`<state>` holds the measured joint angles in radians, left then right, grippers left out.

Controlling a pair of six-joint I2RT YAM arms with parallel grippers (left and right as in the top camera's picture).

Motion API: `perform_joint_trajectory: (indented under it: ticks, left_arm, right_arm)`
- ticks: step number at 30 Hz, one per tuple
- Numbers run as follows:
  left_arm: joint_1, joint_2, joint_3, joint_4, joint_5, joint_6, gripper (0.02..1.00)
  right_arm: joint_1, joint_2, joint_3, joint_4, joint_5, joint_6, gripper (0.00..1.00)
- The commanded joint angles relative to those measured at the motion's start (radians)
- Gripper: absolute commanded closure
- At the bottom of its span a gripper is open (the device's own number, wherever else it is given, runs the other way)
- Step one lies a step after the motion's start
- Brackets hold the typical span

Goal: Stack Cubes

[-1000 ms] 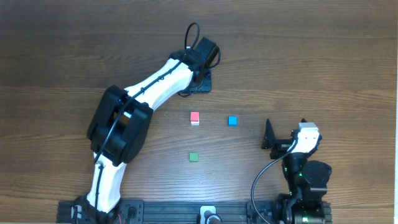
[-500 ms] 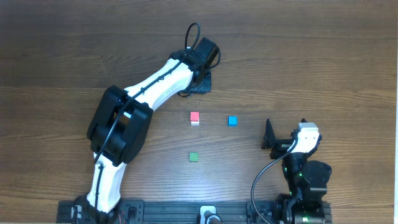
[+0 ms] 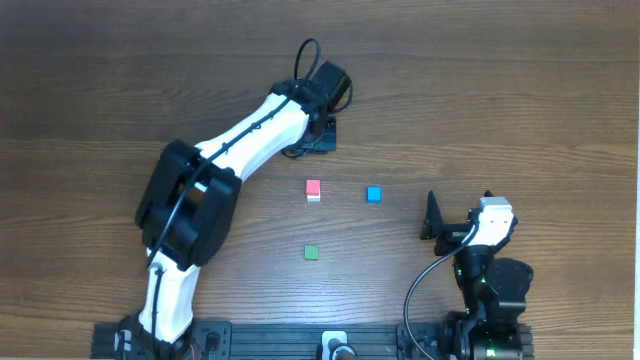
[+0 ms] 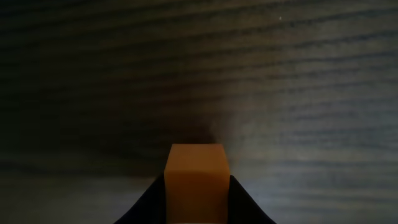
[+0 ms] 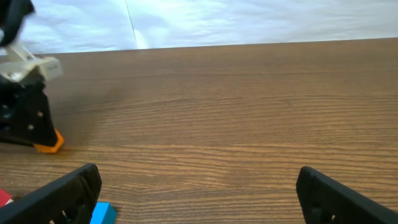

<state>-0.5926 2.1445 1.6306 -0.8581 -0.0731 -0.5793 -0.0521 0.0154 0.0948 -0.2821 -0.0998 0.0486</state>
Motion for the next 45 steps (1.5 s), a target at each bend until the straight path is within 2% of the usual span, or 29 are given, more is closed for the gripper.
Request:
perform_joint_trajectory:
  ticks: [1, 5, 11, 16, 45]
  left_arm:
    - [-0.011, -0.182, 0.006, -0.066, -0.025, -0.034, 0.882]
    - [-0.058, -0.269, -0.029, -0.113, -0.038, -0.068, 0.904]
    - [-0.145, -0.381, -0.222, -0.066, -0.055, -0.189, 0.912]
    - [-0.187, -0.383, -0.264, -0.047, -0.056, -0.192, 0.915]
    - [-0.182, -0.309, -0.272, -0.077, -0.061, -0.219, 0.912]
  right_arm:
    - [-0.006, -0.01, -0.008, 0.002, -0.011, -0.005, 0.009]
    - [-0.006, -0.01, -0.008, 0.002, -0.011, -0.005, 0.009]
    - [-0.006, -0.01, -0.008, 0.002, -0.012, -0.005, 0.009]
    - [-0.006, -0.01, -0.008, 0.002, -0.012, -0.005, 0.009]
    - [-0.006, -0.01, -0.008, 0.002, -0.012, -0.005, 0.007]
